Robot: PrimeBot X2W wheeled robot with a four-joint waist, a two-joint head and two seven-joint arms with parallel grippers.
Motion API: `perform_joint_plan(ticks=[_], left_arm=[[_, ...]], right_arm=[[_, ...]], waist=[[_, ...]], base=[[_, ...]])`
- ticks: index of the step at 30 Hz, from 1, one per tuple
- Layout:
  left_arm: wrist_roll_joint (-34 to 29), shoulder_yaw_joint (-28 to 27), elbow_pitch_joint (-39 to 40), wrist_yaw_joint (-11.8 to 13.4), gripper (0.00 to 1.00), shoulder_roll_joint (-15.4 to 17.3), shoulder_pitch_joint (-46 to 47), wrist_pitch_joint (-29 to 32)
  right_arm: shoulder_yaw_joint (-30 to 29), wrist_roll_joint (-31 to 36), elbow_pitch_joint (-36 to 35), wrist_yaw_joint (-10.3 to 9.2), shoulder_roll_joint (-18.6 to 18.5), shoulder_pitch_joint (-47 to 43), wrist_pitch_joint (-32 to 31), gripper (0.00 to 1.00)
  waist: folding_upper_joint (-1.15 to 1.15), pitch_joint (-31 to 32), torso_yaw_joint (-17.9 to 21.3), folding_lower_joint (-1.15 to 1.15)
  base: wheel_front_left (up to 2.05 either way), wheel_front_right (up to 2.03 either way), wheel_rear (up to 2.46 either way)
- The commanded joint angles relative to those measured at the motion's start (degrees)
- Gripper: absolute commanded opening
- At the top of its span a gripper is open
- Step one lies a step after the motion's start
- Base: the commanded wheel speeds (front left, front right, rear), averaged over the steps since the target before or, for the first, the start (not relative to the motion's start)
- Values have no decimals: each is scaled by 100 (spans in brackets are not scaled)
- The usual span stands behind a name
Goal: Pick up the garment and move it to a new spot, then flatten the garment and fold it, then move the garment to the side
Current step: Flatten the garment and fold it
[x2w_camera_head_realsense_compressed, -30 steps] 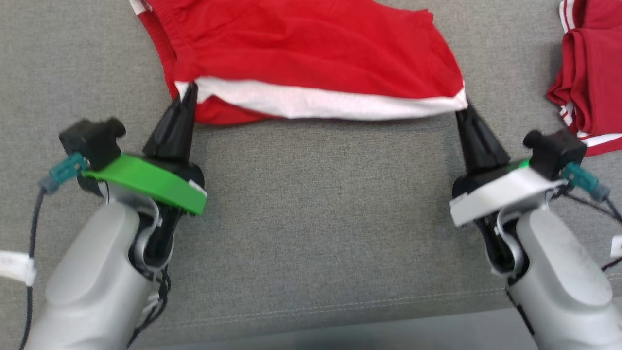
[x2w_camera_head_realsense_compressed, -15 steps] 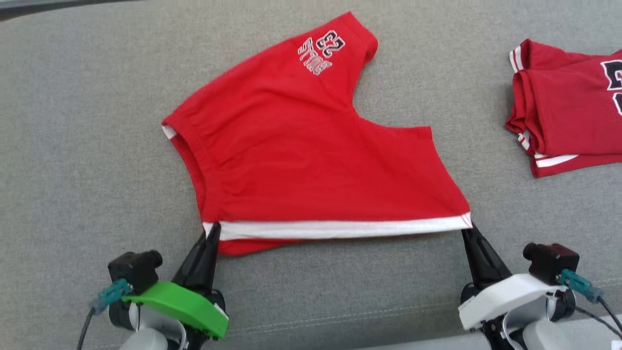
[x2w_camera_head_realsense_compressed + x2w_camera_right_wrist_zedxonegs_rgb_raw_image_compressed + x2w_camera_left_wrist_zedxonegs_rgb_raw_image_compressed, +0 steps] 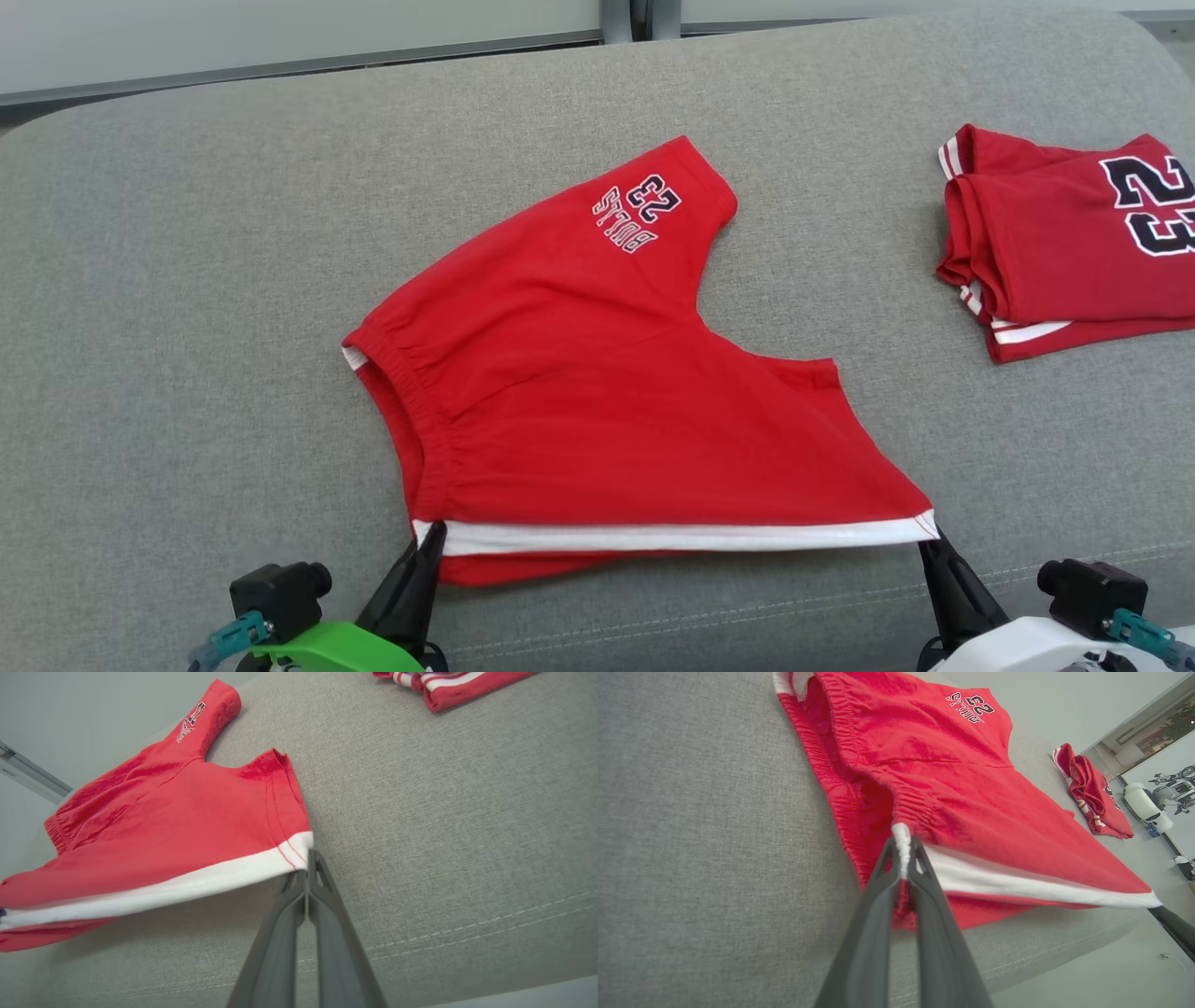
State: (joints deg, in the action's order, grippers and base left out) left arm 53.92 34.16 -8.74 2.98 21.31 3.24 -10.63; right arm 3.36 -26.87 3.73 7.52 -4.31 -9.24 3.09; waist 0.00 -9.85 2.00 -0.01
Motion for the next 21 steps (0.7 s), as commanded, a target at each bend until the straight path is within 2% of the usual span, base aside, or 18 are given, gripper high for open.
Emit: perform_joint_plan(ticks=[1,6,10,16,18,21], left_arm=[[43,-3,46,45,0,70,-97,28],[85,34,284,113,0,78,-187,114],[101,1,527,130,0,51,-65,138],[113,-1,654,-69,0,-39,506,299],[131,-13,568,-148,0,-125,811,352],[108,-2,319,-198,0,-221,1208,460]], right_arm=[[-63,54,-62,-7,2,-94,-35,0],[-244,213,-328,-7,44,-170,-174,0],[-307,442,-503,-7,-177,245,-306,0],[-130,542,-269,-6,-735,1554,-515,0],[-25,613,12,-7,-1022,2073,-645,0],[179,548,516,-7,-1238,2929,-740,0]], waist=[[0,10,-2,1],[0,55,-61,1],[0,27,-178,1],[0,-262,-518,1],[0,-402,-654,1],[0,-563,-832,1]], base=[[0,0,0],[0,0,0],[0,0,0],[0,0,0],[0,0,0],[0,0,0]])
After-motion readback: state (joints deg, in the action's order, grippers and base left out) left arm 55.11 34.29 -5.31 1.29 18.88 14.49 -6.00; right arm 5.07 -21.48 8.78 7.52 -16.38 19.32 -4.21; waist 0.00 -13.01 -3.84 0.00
